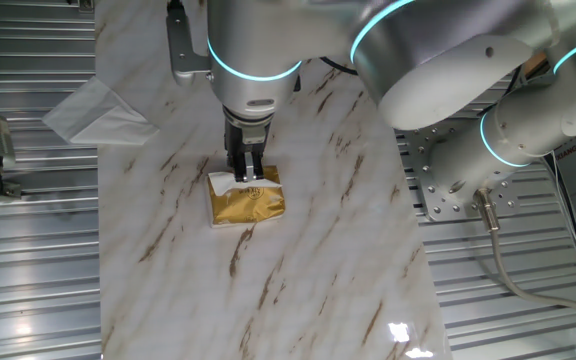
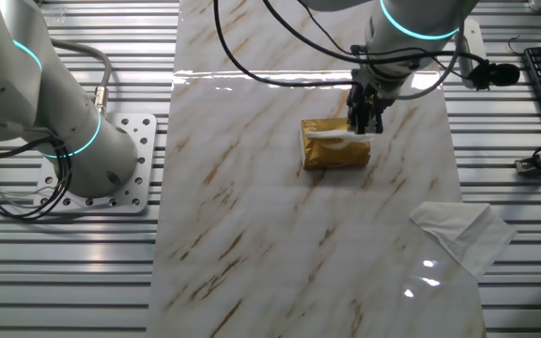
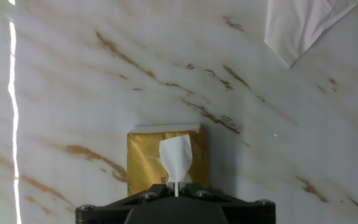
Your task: Pull out a napkin
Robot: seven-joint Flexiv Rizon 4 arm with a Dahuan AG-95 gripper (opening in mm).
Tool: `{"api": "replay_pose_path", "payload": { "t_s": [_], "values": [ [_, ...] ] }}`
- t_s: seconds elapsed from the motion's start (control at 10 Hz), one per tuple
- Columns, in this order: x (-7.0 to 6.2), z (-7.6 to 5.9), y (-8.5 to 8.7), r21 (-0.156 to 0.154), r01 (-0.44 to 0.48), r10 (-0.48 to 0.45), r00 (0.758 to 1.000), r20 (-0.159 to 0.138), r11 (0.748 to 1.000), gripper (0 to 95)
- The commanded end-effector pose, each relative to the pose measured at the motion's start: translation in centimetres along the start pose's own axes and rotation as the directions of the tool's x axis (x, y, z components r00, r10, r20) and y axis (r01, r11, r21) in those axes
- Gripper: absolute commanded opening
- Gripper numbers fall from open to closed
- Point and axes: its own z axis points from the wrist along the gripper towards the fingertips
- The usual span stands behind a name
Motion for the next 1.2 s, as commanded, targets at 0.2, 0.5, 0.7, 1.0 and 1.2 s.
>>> {"api": "replay_pose_path", "payload": {
  "t_s": [0.2,0.5,0.7,1.0,1.2],
  "values": [
    [-0.1,0.4,0.0,0.007,0.000,0.000,1.000,0.006,1.000,38.0],
    [0.1,1.1,0.0,0.000,-0.006,0.006,1.000,0.021,1.000,38.0],
    [0.1,1.6,0.0,0.003,-0.007,0.007,1.000,0.027,1.000,38.0],
    [0.3,2.3,0.0,0.004,-0.012,0.012,0.999,0.037,1.000,38.0],
    [0.4,2.9,0.0,0.006,-0.011,0.011,0.999,0.047,1.000,38.0]
  ]
}}
